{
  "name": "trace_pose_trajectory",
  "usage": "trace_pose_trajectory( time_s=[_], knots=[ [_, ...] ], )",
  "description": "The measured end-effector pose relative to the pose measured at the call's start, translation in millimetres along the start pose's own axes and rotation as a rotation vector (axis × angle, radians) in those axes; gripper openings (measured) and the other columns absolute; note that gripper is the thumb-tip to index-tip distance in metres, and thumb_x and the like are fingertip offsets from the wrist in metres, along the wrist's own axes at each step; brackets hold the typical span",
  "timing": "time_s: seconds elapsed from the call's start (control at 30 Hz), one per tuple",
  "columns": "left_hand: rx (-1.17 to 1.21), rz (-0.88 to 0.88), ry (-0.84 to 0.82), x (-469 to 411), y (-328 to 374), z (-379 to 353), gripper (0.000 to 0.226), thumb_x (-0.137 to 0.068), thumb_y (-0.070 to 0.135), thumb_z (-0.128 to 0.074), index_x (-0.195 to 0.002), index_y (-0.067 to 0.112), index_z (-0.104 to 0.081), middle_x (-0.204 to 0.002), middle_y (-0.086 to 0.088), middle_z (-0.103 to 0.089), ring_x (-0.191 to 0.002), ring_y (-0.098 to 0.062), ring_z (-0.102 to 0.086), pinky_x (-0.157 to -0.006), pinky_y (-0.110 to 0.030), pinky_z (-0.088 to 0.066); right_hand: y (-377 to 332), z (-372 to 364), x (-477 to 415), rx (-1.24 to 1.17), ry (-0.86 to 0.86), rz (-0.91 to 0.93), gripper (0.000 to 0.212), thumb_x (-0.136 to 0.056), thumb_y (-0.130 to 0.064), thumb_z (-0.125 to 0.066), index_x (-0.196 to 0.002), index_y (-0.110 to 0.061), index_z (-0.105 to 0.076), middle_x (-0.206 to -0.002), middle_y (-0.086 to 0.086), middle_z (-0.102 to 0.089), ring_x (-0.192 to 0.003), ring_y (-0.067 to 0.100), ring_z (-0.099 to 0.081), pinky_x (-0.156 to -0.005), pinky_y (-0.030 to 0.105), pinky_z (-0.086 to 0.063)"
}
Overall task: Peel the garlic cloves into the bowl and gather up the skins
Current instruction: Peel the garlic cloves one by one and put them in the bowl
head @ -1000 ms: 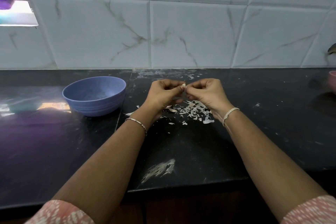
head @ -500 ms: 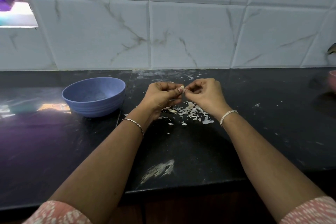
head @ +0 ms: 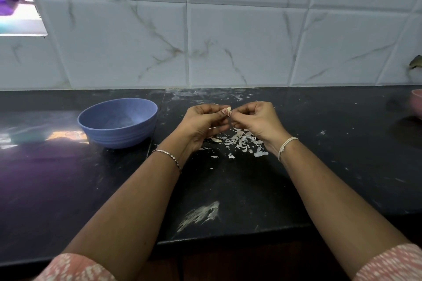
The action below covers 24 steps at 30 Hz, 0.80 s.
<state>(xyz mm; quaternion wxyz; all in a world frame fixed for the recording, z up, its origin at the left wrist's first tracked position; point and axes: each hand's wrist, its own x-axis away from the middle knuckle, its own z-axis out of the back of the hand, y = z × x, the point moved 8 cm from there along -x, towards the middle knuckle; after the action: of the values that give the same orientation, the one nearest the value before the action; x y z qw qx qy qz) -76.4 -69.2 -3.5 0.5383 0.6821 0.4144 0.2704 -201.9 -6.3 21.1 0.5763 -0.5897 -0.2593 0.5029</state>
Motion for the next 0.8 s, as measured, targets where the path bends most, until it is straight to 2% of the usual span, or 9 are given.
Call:
trace_pose_trajectory(
  time_s=[0.17, 0.33, 0.47, 0.6, 0.8],
  knots=[
    [0.033, 0.018, -0.007, 1, 0, 0, 0.008, -0.088, -0.003, -0.064, -0.092, 0.001, -0.069, -0.078, -0.009, -0.071, -0.068, -0.012, -0.070, -0.062, -0.022, -0.059, 5, -2, -1, -0.096, -0.015, -0.060, 0.004, -0.082, 0.003, -0.071, -0.079, 0.000, -0.070, -0.070, 0.010, -0.071, -0.063, 0.013, -0.067, -0.059, 0.016, -0.054],
    [0.088, 0.033, -0.010, 1, -1, -2, 0.007, -0.088, -0.002, -0.063, -0.093, -0.001, -0.068, -0.077, -0.012, -0.071, -0.067, -0.014, -0.071, -0.060, -0.022, -0.059, 11, -3, -3, -0.217, -0.008, -0.139, 0.004, -0.083, 0.002, -0.071, -0.084, 0.005, -0.069, -0.072, 0.012, -0.069, -0.061, 0.013, -0.067, -0.058, 0.017, -0.054],
    [0.096, 0.030, -0.001, 1, 0, -2, 0.006, -0.085, -0.001, -0.067, -0.091, 0.001, -0.069, -0.079, -0.013, -0.072, -0.070, -0.016, -0.072, -0.065, -0.025, -0.061, 16, -6, -3, -0.310, -0.027, -0.210, 0.011, -0.084, -0.003, -0.072, -0.088, 0.006, -0.067, -0.078, 0.014, -0.069, -0.070, 0.017, -0.067, -0.065, 0.019, -0.058],
    [0.077, 0.022, 0.014, 1, 2, 0, 0.005, -0.084, -0.002, -0.068, -0.085, 0.003, -0.070, -0.079, -0.014, -0.073, -0.071, -0.019, -0.072, -0.068, -0.027, -0.061, 17, -5, -3, -0.290, -0.002, -0.201, 0.007, -0.082, -0.003, -0.074, -0.083, 0.000, -0.067, -0.076, 0.011, -0.069, -0.069, 0.016, -0.067, -0.065, 0.019, -0.057],
    [0.027, 0.024, 0.034, 1, 2, 1, 0.003, -0.084, 0.003, -0.072, -0.083, 0.004, -0.069, -0.079, -0.013, -0.072, -0.071, -0.020, -0.071, -0.061, -0.025, -0.060, 17, -4, -3, -0.253, 0.025, -0.177, 0.005, -0.081, 0.002, -0.072, -0.080, 0.001, -0.067, -0.072, 0.010, -0.068, -0.063, 0.013, -0.066, -0.062, 0.017, -0.056]
  ],
)
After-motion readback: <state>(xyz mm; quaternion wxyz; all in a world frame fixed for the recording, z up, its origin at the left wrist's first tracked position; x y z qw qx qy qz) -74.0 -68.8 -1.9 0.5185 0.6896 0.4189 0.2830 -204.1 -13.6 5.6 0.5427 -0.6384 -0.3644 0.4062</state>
